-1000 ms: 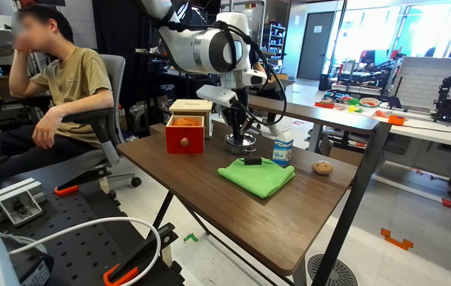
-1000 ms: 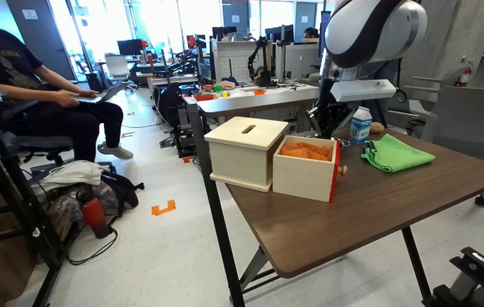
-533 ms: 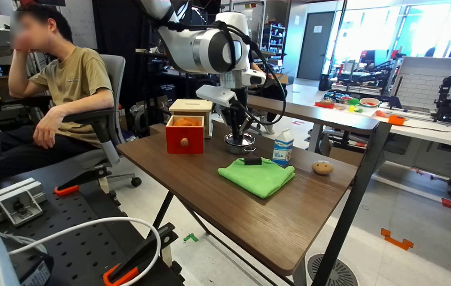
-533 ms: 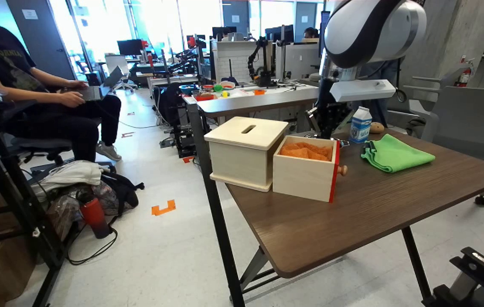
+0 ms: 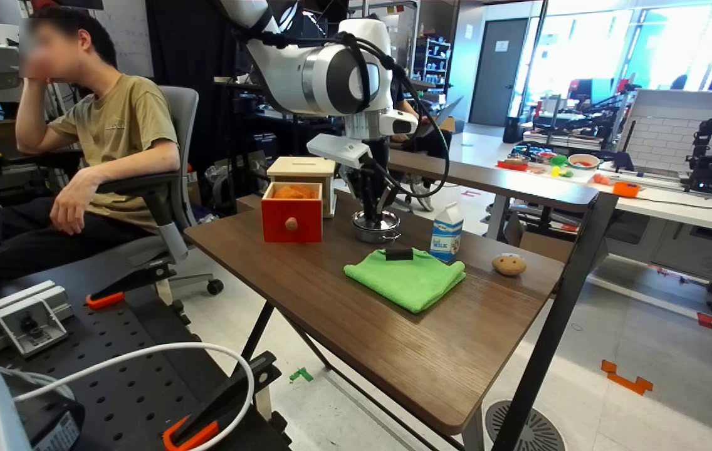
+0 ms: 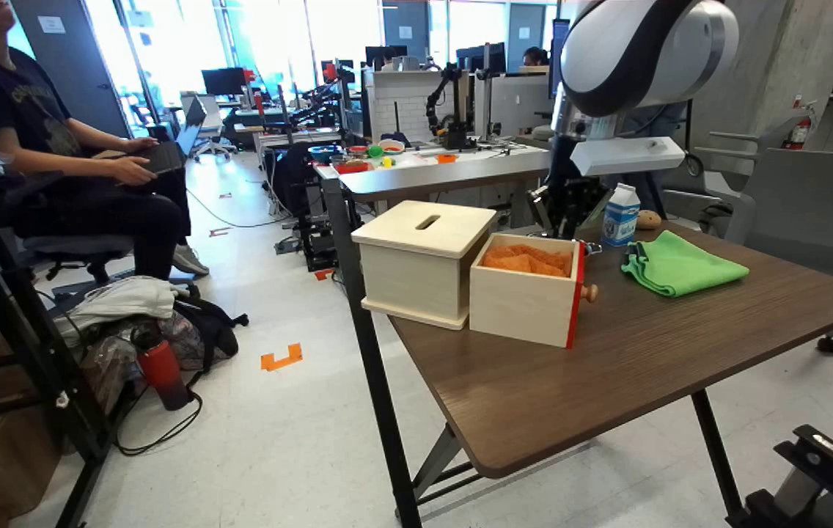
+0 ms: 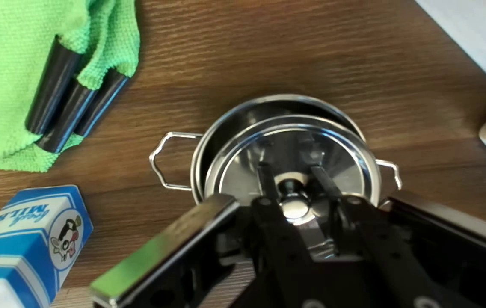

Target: Put the lid on the pot

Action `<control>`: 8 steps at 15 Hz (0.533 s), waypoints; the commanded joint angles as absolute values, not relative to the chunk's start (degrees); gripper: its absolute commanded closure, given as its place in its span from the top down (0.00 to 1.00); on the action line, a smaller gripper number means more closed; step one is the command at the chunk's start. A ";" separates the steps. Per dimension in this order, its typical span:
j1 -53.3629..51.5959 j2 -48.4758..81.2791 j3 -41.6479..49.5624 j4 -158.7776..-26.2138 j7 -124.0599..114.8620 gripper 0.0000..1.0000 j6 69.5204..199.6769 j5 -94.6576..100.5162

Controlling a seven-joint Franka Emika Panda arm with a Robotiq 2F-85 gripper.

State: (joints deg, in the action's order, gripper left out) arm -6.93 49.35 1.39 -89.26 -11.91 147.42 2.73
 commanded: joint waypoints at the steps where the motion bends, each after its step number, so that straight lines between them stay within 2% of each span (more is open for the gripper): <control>1: -7.33 47.21 1.54 -92.26 -11.96 0.44 146.88 2.00; 2: -7.32 47.02 1.55 -92.64 -11.94 0.45 146.90 2.01; 4: -7.29 46.53 1.54 -93.43 -11.87 0.66 146.91 2.03; 8: -7.28 45.34 1.51 -95.42 -11.73 0.91 146.94 2.10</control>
